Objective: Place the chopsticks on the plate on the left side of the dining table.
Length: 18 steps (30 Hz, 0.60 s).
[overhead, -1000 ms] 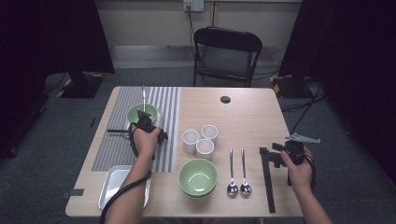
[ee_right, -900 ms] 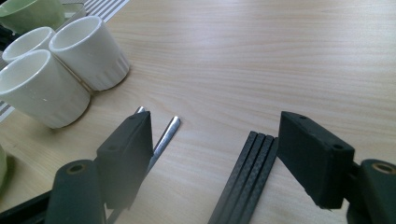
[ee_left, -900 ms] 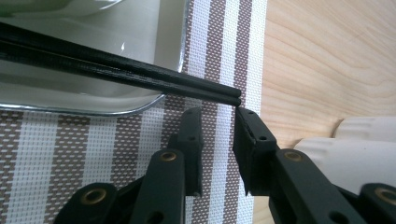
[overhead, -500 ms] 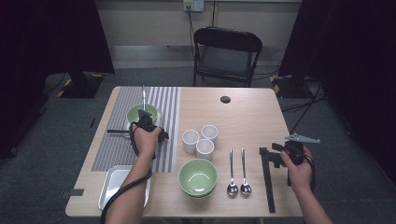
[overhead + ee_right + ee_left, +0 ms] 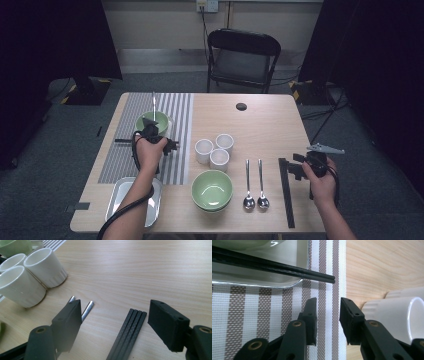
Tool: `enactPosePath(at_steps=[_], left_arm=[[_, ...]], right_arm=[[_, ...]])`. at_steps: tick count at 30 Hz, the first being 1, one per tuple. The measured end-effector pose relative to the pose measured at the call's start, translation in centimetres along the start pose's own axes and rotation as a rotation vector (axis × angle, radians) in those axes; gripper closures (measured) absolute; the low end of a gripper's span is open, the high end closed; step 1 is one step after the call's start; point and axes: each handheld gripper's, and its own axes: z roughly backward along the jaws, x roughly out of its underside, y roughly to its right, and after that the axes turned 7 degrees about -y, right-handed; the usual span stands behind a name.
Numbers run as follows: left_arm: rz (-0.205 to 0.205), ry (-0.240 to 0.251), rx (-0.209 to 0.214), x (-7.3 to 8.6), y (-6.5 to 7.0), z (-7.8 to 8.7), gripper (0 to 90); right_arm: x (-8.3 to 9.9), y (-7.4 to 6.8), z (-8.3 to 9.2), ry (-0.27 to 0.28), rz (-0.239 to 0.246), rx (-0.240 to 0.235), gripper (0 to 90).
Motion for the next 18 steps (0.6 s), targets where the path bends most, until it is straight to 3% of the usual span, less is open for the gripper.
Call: enactPosePath(at_steps=[4,18], left_arm=[[-0.014,0.009,0.015,0.3,0.0,0.5,63.7],[-0.149,-0.015,-0.054,0.9,1.4,2.4,46.8]], right_arm=[[0.0,0.0,-0.1,-0.006,0.006,0.004,26.3],[0.3,0.2,0.2,-0.021,0.019,0.020,26.4]])
